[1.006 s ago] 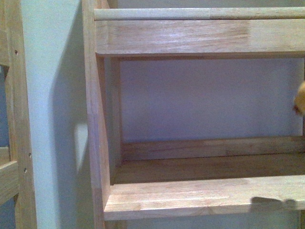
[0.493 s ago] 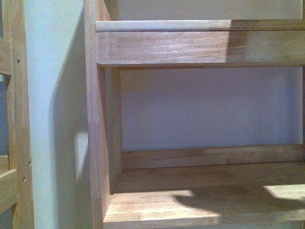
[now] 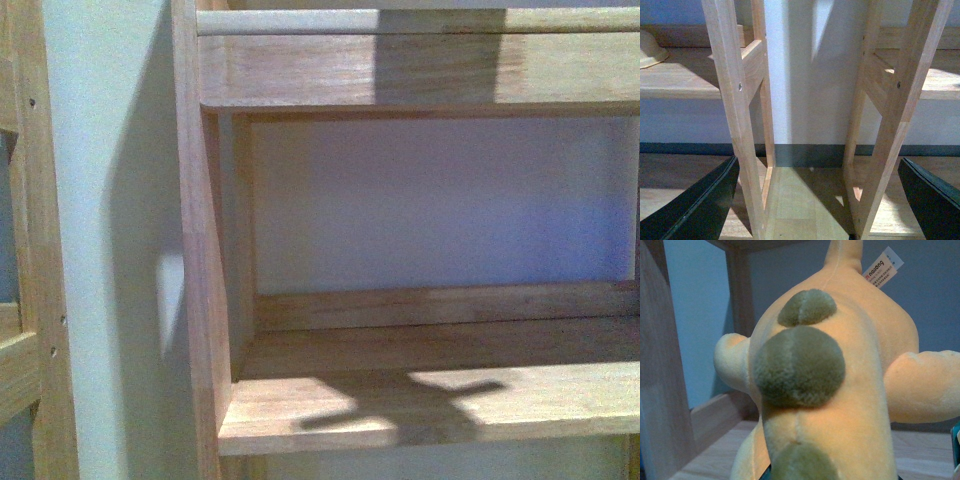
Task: Put away toys
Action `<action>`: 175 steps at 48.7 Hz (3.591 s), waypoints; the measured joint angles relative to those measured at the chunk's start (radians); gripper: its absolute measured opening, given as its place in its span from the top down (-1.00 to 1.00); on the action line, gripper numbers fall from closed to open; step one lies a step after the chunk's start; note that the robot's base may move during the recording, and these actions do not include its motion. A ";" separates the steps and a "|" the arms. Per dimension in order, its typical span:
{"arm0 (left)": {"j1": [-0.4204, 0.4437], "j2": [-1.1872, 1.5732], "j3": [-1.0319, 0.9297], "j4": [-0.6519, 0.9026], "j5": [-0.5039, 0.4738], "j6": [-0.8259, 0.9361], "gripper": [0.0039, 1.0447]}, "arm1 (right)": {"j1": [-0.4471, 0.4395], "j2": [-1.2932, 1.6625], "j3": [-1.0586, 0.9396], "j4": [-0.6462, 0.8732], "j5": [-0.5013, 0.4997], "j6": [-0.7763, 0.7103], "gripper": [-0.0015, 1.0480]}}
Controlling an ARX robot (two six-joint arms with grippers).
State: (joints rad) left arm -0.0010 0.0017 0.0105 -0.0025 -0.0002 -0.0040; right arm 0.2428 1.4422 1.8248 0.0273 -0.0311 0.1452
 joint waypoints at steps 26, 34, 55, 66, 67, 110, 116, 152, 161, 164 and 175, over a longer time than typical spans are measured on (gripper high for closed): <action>0.000 0.000 0.000 0.000 0.000 0.000 -0.89 | 0.042 0.326 0.366 -0.157 -0.122 0.304 0.86; 0.000 0.000 0.000 0.000 0.000 0.000 -0.89 | 0.068 0.375 0.413 -0.179 -0.159 0.361 0.86; 0.000 0.000 0.000 0.000 0.000 0.000 -0.89 | 0.146 0.488 0.517 -0.203 -0.169 0.453 0.86; 0.000 0.000 0.000 0.000 0.000 0.000 -0.89 | 0.153 0.539 0.600 -0.225 -0.156 0.463 0.86; 0.000 0.000 0.000 0.000 0.000 0.000 -0.89 | 0.153 0.542 0.605 -0.226 -0.154 0.465 0.86; 0.000 0.000 0.000 0.000 0.000 0.000 -0.89 | 0.148 0.674 0.774 -0.278 -0.121 0.527 0.75; 0.000 0.000 0.000 0.000 0.000 0.000 -0.89 | 0.148 0.674 0.763 -0.273 -0.114 0.523 0.46; 0.000 0.000 0.000 0.000 0.000 0.000 -0.89 | 0.148 0.416 0.457 -0.074 0.137 0.398 -0.87; 0.000 0.000 0.000 0.000 0.000 0.000 -0.89 | 0.154 0.262 0.248 0.048 0.193 0.344 -0.87; 0.000 0.000 0.000 0.000 0.000 0.000 -0.89 | 0.159 0.206 0.172 0.081 0.201 0.323 -0.87; 0.000 0.000 0.000 0.000 0.000 0.000 -0.89 | 0.174 -0.007 -0.107 0.190 0.178 0.244 -0.87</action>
State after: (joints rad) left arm -0.0010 0.0017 0.0105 -0.0025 -0.0002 -0.0040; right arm 0.4171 1.4349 1.7180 0.2169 0.1467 0.3889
